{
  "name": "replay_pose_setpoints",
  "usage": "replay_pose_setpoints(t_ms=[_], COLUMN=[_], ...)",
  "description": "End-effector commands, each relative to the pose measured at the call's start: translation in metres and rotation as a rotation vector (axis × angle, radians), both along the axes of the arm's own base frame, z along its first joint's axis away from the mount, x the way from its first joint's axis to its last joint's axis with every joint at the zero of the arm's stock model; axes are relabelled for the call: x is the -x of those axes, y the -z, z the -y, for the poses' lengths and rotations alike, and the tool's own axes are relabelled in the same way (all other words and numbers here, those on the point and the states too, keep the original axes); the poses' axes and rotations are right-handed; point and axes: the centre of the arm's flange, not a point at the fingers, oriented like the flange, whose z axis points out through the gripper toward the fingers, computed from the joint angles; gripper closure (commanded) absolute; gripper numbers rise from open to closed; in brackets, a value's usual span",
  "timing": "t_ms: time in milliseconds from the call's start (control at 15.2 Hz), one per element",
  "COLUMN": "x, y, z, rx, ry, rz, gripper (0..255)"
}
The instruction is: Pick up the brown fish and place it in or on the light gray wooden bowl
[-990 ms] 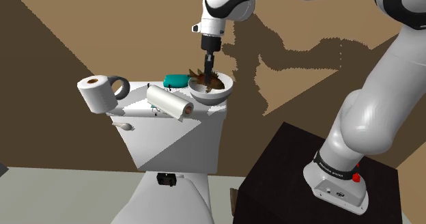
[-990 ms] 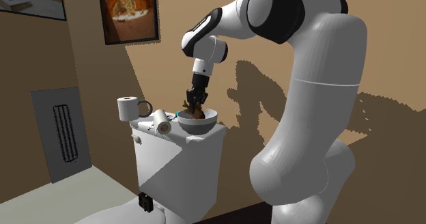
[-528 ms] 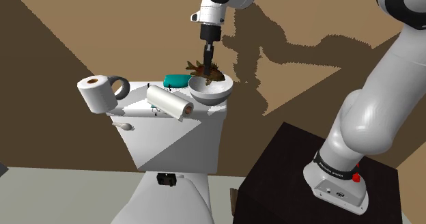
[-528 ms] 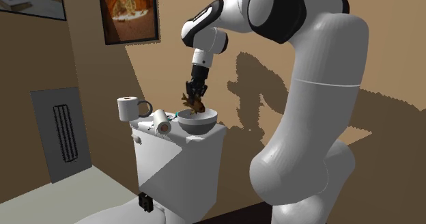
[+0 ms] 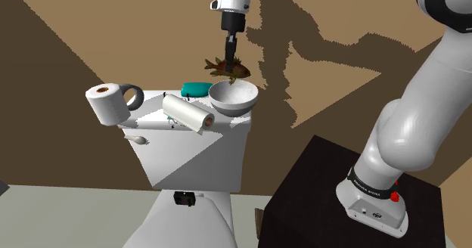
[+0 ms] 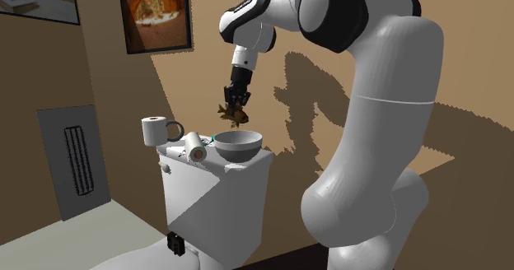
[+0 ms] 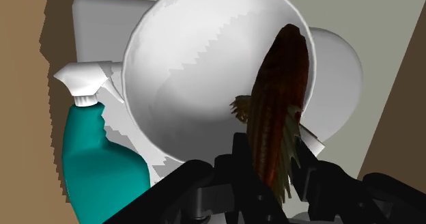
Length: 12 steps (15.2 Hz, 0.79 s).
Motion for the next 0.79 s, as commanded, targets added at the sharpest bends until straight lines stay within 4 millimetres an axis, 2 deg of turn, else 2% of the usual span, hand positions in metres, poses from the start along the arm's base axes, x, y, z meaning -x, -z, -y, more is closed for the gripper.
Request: replay_pose_setpoints(t_ms=[0,264,330,726], x=[0.001,0.001,0.015,0.015], y=[-0.012,-0.03,-0.037,-0.005], z=[-0.001,-0.001,0.01,0.01], rx=[0.0,0.0,0.0,0.0], ry=[0.0,0.0,0.0,0.0], rz=[0.0,0.0,0.0,0.0], gripper=[255,255,255,255])
